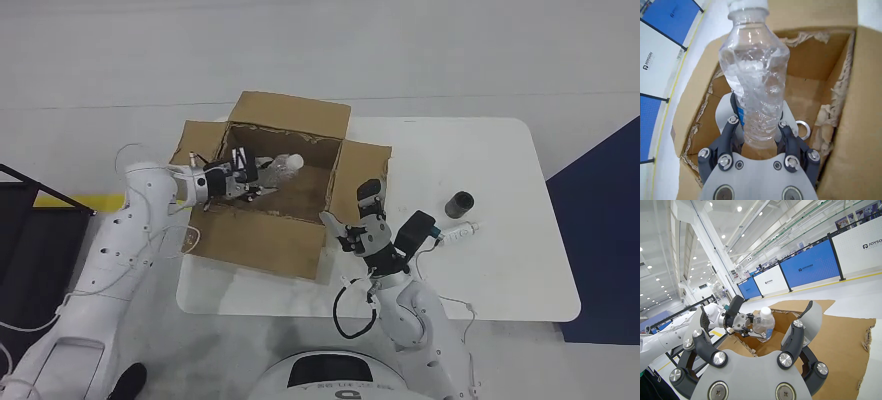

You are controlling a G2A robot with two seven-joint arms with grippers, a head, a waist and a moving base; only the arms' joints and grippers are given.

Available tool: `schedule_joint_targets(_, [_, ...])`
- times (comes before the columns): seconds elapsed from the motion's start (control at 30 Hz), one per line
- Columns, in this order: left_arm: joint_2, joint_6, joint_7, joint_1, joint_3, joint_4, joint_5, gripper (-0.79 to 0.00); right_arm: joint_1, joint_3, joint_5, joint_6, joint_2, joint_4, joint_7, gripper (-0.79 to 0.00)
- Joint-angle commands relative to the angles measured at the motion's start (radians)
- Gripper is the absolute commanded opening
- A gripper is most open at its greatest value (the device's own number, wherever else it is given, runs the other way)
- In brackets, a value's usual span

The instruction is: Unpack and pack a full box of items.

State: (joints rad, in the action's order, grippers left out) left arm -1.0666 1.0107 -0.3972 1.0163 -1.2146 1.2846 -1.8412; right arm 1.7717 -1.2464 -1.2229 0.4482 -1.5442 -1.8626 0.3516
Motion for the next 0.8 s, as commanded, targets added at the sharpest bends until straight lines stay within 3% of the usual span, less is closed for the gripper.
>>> schedule_joint_targets(0.0, [0.005,0.002,-0.075,-0.007,0.006,-0.028,0.030,-0.785,0.000,0.000,0.000,0.000,0.000,0.000,0.000,0.000])
schedule_joint_targets(0.1, [0.011,0.002,-0.109,-0.025,0.026,-0.056,0.047,-0.785,0.000,0.000,0.000,0.000,0.000,0.000,0.000,0.000])
schedule_joint_targets(0.17, [0.015,-0.023,-0.029,-0.043,0.025,-0.069,0.016,-0.785,0.000,0.000,0.000,0.000,0.000,0.000,0.000,0.000])
schedule_joint_targets(0.4, [0.015,-0.023,-0.029,-0.043,0.025,-0.069,0.016,-0.785,0.000,0.000,0.000,0.000,0.000,0.000,0.000,0.000])
schedule_joint_targets(0.5, [0.013,-0.006,-0.017,-0.035,0.037,-0.047,0.040,-0.785,-0.049,0.005,0.010,-0.040,0.000,0.028,-0.058,0.000])
schedule_joint_targets(0.63, [0.015,0.002,-0.085,-0.045,0.155,-0.015,0.148,-0.785,-0.164,0.065,-0.025,-0.177,-0.012,0.104,-0.125,0.000])
schedule_joint_targets(0.77, [0.047,0.002,-0.185,-0.132,0.343,-0.029,0.233,-0.785,-0.250,0.133,-0.089,-0.289,-0.024,0.175,-0.142,0.000])
